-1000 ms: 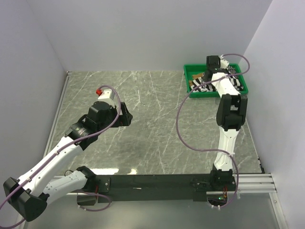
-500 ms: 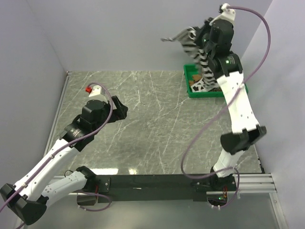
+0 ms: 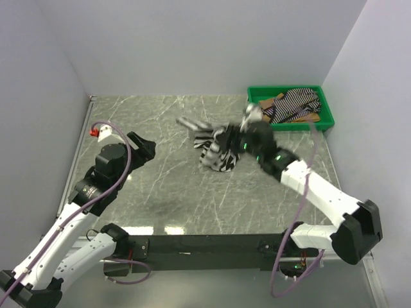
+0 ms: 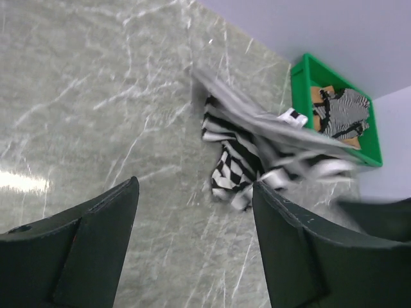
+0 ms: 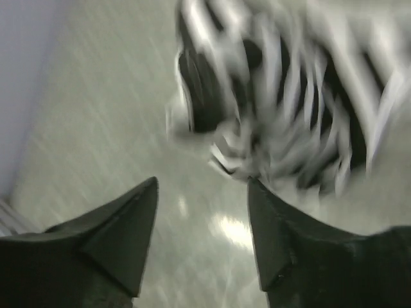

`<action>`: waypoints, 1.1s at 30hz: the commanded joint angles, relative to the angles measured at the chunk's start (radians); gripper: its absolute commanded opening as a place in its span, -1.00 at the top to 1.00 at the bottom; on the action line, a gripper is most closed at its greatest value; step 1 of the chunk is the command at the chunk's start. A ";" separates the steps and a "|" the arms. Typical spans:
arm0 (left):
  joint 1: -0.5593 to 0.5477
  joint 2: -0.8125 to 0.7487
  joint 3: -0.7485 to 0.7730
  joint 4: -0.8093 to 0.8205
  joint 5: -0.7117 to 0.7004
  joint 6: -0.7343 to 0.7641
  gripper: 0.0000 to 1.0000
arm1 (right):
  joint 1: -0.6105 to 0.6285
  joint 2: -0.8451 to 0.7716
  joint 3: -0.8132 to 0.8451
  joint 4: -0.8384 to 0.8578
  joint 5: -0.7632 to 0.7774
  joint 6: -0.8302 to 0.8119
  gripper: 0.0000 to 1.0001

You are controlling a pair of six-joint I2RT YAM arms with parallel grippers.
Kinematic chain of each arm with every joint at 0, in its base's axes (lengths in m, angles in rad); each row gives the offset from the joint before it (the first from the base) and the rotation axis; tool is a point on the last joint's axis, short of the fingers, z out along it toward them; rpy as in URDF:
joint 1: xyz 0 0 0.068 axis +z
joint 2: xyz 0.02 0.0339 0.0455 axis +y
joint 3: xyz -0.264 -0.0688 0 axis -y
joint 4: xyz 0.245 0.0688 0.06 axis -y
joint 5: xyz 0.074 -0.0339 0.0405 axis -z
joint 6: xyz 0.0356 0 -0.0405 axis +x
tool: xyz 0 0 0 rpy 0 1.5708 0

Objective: Fold and stack the tank tops
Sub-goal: Move the tank top to the center of the board, then flatten the tank top out

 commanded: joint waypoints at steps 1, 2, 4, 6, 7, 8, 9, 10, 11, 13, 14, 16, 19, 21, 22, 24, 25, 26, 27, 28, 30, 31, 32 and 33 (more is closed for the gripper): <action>0.006 0.003 -0.066 0.013 -0.010 -0.068 -0.54 | 0.073 -0.107 -0.218 0.093 -0.035 0.120 -0.37; 0.006 0.019 -0.097 0.026 0.024 -0.079 -0.53 | 0.087 -0.127 -0.249 0.081 -0.017 0.134 -0.38; 0.007 0.086 -0.130 0.051 0.061 -0.107 -0.57 | 0.116 -0.198 -0.323 0.068 0.049 0.186 -0.38; 0.009 0.158 -0.163 0.094 0.094 -0.133 -0.66 | 0.122 -0.262 -0.362 0.046 0.092 0.219 -0.39; 0.010 0.181 -0.170 0.118 0.104 -0.140 -0.68 | 0.126 -0.279 -0.392 0.036 0.138 0.245 -0.40; 0.012 0.204 -0.177 0.141 0.111 -0.147 -0.72 | 0.127 -0.294 -0.405 0.029 0.158 0.254 -0.40; 0.014 0.229 -0.174 0.180 0.110 -0.162 -0.74 | 0.126 -0.308 -0.415 0.016 0.177 0.259 -0.40; 0.015 0.284 -0.166 0.194 0.101 -0.170 -0.76 | 0.127 -0.307 -0.420 0.007 0.201 0.275 -0.42; 0.027 0.316 -0.131 0.201 0.092 -0.176 -0.78 | 0.127 -0.299 -0.416 -0.001 0.239 0.277 -0.44; 0.046 0.435 -0.039 0.214 0.072 -0.179 -0.77 | 0.126 -0.239 -0.367 0.015 0.240 0.260 -0.45; 0.073 0.480 -0.004 0.221 0.071 -0.174 -0.75 | 0.127 -0.209 -0.338 0.013 0.235 0.257 -0.45; 0.105 0.623 0.106 0.250 0.070 -0.144 -0.68 | 0.127 -0.112 -0.255 0.041 0.189 0.237 -0.39; 0.182 0.860 0.283 0.257 0.155 -0.090 -0.55 | 0.139 0.011 -0.157 0.075 0.160 0.239 -0.26; 0.224 1.041 0.415 0.269 0.281 -0.038 -0.42 | 0.156 0.083 -0.086 0.058 0.171 0.233 -0.19; 0.231 1.095 0.455 0.281 0.312 -0.021 -0.38 | 0.161 0.100 -0.067 0.052 0.174 0.237 -0.16; 0.238 1.219 0.529 0.284 0.346 0.035 -0.33 | 0.181 0.130 -0.044 0.073 0.171 0.240 -0.06; 0.239 1.256 0.561 0.284 0.354 0.051 -0.32 | 0.187 0.141 -0.040 0.081 0.171 0.254 -0.02; 0.241 1.287 0.617 0.286 0.386 0.068 -0.32 | 0.193 0.153 -0.034 0.087 0.168 0.260 0.03; 0.242 1.354 0.647 0.271 0.404 0.100 -0.30 | 0.201 0.185 -0.024 0.087 0.166 0.265 0.11; 0.242 1.384 0.709 0.257 0.420 0.119 -0.27 | 0.219 0.202 -0.006 0.085 0.165 0.272 0.16; 0.244 1.440 0.748 0.237 0.432 0.160 -0.22 | 0.237 0.251 0.009 0.088 0.166 0.277 0.26; 0.242 1.447 0.753 0.244 0.443 0.171 -0.22 | 0.247 0.265 0.025 0.087 0.171 0.282 0.27; 0.244 1.453 0.753 0.255 0.450 0.183 -0.27 | 0.265 0.282 0.034 0.090 0.172 0.282 0.27; 0.244 1.461 0.753 0.267 0.464 0.200 -0.30 | 0.271 0.316 0.052 0.087 0.177 0.283 0.28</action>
